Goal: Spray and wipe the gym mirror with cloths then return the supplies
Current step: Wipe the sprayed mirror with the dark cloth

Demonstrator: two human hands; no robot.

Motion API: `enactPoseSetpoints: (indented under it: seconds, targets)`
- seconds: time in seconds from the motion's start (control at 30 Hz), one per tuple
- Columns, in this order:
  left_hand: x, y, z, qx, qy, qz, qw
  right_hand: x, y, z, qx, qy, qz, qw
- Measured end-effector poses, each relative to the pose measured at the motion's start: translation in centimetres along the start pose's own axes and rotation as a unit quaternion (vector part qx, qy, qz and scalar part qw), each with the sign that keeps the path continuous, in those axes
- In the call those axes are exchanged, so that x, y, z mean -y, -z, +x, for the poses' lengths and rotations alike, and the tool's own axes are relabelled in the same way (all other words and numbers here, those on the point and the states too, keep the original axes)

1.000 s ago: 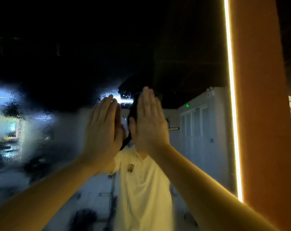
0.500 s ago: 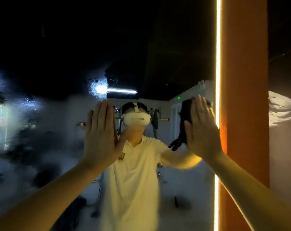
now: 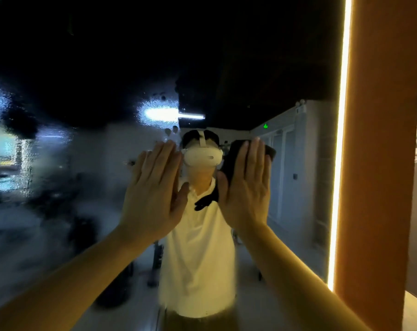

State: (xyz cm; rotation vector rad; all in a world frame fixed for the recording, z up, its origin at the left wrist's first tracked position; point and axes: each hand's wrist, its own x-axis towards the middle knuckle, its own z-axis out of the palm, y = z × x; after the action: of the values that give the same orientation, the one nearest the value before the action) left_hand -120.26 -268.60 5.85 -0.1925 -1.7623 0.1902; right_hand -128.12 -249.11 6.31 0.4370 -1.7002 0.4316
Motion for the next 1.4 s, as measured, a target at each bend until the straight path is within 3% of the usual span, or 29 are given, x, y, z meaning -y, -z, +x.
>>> enactPoseSetpoints:
  seconds: [0.07,0.2,0.33,0.6,0.77,0.93,1.23,1.4]
  targets:
    - [0.3,0.3,-1.8,0.001,-0.003,-0.005,1.0,2.5,-0.7,-0.9,0.024,0.041,0.021,0.999]
    - [0.3,-0.2,-4.8,0.016,0.042,-0.008,0.999,5.7,-2.0,-4.4,0.096,0.207,0.01,0.974]
    - [-1.2,-1.1,-7.0,0.032,0.019,-0.001,0.999,2.1,-1.3,-6.0,0.105,0.272,-0.061,0.955]
    - [-4.4,-4.6,-8.2,0.032,0.049,0.025,0.998,-13.0,2.3,-8.6,0.043,0.104,-0.059,0.992]
    - [-4.3,-5.1,-8.3,0.03,0.049,0.036,0.998,-16.9,3.5,-10.7,0.034,0.013,-0.057,0.998]
    - [-4.1,-5.1,-8.4,0.03,0.049,0.019,0.998,-10.5,0.8,-11.1,-0.069,-0.103,-0.009,0.992]
    - [-1.8,-2.6,-10.3,0.058,0.03,-0.05,0.997,2.9,-2.0,-10.8,0.045,-0.001,0.044,0.998]
    - [-2.4,-1.5,-14.4,0.05,0.065,-0.049,0.995,6.2,-2.2,-13.5,0.12,0.192,0.111,0.968]
